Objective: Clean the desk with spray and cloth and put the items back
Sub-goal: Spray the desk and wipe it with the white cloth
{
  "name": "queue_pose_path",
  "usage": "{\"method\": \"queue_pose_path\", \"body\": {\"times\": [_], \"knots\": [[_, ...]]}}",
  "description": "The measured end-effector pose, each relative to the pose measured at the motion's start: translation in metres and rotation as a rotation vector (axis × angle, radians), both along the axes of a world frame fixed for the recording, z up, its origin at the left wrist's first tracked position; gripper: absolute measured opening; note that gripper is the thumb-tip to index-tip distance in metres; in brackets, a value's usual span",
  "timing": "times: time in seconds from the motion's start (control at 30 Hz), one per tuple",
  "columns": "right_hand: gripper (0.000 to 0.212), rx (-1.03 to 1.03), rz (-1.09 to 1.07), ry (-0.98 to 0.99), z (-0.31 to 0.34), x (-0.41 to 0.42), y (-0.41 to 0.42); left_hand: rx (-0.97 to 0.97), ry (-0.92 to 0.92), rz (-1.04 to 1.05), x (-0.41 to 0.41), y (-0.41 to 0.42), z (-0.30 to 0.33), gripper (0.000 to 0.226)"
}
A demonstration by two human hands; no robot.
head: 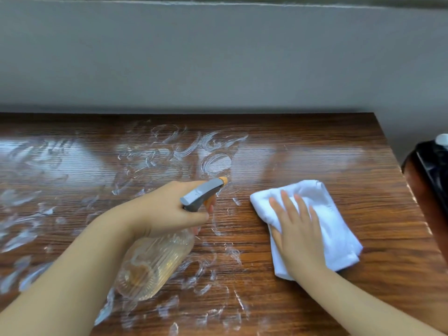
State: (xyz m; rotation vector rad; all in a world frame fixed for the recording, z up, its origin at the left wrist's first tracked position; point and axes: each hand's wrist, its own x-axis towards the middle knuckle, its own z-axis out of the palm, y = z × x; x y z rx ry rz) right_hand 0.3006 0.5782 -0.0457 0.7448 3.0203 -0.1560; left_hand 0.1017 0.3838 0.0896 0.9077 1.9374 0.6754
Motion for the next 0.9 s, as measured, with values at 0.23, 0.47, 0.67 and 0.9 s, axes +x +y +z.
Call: {"method": "queue_pose_path", "body": {"times": [0.23, 0.47, 0.67, 0.9], "knots": [[0.049, -0.034, -0.017, -0.003, 0.000, -0.097, 0.035, -0.083, 0.051, 0.003, 0.000, 0.001, 0.003, 0.014], [0.051, -0.028, -0.164, 0.016, 0.004, -0.169, 0.101, -0.051, 0.102, 0.090, 0.006, 0.000, 0.003, 0.015], [0.051, -0.024, -0.094, 0.007, 0.007, -0.125, 0.099, -0.073, 0.177, 0.125, 0.009, 0.004, 0.003, 0.005], [0.057, -0.002, 0.004, 0.038, 0.000, -0.022, 0.046, -0.100, 0.246, 0.283, -0.006, 0.007, 0.008, 0.022]]}}
